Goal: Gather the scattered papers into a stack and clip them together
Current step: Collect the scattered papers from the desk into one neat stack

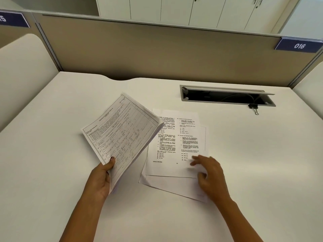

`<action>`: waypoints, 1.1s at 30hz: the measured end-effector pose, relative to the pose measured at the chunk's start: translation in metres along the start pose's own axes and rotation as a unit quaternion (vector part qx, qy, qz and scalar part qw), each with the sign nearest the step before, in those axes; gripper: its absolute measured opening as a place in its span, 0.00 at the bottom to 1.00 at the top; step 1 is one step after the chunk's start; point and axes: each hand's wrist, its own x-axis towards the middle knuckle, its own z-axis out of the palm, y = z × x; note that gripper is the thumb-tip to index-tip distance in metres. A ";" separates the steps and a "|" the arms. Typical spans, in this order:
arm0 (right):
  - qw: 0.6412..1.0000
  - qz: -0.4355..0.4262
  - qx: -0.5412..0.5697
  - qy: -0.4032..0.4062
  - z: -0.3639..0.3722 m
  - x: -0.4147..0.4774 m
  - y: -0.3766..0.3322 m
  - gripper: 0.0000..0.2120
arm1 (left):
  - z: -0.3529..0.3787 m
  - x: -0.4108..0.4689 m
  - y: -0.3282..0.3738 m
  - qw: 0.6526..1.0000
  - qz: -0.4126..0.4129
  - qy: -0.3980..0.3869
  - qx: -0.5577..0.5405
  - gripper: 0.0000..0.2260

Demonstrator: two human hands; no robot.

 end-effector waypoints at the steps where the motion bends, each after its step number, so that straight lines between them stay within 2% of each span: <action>1: 0.997 0.056 -0.020 0.050 0.002 0.003 -0.005 0.18 | 0.000 0.000 -0.001 1.000 0.001 0.001 0.001 0.17; 2: 0.985 0.136 -0.056 0.089 0.003 0.006 -0.010 0.16 | 0.001 0.000 -0.002 1.000 0.003 0.000 0.001 0.17; 3: 0.963 0.233 -0.092 0.096 0.005 0.012 -0.014 0.18 | 0.002 -0.001 -0.002 1.000 0.006 -0.001 0.000 0.16; 5: 0.906 0.387 -0.167 0.036 0.005 0.024 -0.022 0.34 | 0.004 -0.003 -0.004 1.000 0.010 0.000 0.000 0.16; 6: 0.889 0.417 -0.190 0.011 0.003 0.029 -0.025 0.38 | 0.005 -0.004 -0.005 1.000 0.012 0.001 0.001 0.16; 11: 0.873 0.449 -0.183 -0.056 0.002 0.048 -0.025 0.37 | 0.007 -0.008 -0.004 1.000 0.011 0.010 0.007 0.17; 15: 0.869 0.466 -0.129 -0.107 -0.002 0.060 -0.024 0.26 | 0.006 -0.011 -0.004 1.000 0.013 0.017 0.004 0.16; 17: 0.865 0.478 -0.115 -0.100 0.000 0.063 -0.029 0.24 | 0.006 -0.011 -0.003 1.000 0.016 0.015 0.000 0.15; 21: 0.863 0.473 -0.169 -0.050 0.009 0.066 -0.047 0.21 | 0.005 -0.013 -0.003 1.000 0.020 0.012 0.007 0.14; 25: 0.862 0.446 -0.217 -0.098 0.013 0.067 -0.057 0.38 | 0.002 -0.014 -0.003 0.999 0.024 0.012 0.017 0.13; 28: 0.868 0.434 -0.210 -0.118 0.013 0.072 -0.056 0.37 | 0.000 -0.014 -0.001 0.999 0.018 0.020 0.018 0.08; 31: 0.853 0.485 -0.131 -0.139 0.008 0.081 -0.050 0.39 | -0.002 -0.013 -0.002 0.999 0.024 0.028 0.018 0.07; 33: 0.853 0.482 -0.111 -0.165 0.006 0.082 -0.048 0.37 | -0.002 -0.013 -0.003 0.999 0.028 0.026 0.018 0.08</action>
